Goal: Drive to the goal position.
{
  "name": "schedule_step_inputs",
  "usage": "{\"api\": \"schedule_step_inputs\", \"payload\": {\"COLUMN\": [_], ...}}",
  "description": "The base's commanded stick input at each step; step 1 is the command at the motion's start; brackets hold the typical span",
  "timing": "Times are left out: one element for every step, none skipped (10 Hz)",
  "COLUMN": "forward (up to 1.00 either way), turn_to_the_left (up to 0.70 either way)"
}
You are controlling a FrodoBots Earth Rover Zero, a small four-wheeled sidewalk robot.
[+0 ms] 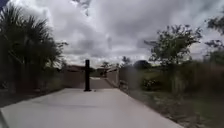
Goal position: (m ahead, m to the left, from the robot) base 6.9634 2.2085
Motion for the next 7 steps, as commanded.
{"api": "schedule_step_inputs", "payload": {"forward": [0.69,0.69,0.69,0.69,0.69,0.69,0.69], "turn_to_the_left": [0.14,0.07,0.01,0.01,0.01,0.07,0.14]}}
